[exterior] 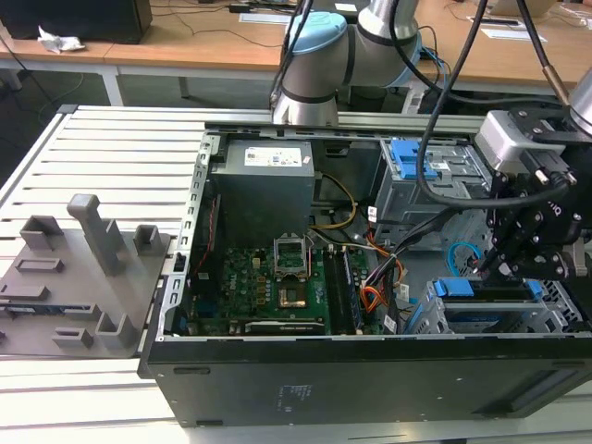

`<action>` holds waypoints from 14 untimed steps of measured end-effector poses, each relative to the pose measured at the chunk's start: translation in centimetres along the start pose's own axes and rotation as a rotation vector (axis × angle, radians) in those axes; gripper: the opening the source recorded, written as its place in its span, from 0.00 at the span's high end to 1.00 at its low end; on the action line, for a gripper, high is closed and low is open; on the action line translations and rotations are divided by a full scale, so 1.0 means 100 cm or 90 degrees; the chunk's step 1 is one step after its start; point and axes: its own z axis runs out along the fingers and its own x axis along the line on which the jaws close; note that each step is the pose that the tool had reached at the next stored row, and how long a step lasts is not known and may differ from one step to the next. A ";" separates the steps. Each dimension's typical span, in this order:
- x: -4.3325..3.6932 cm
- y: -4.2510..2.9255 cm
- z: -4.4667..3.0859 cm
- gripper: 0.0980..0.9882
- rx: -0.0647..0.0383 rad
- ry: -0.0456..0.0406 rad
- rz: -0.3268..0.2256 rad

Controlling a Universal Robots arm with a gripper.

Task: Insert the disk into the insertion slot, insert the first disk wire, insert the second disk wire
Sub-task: 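Insert the second disk wire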

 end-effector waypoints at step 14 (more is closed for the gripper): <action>0.0033 -0.0039 0.0083 0.91 0.000 -0.0005 0.000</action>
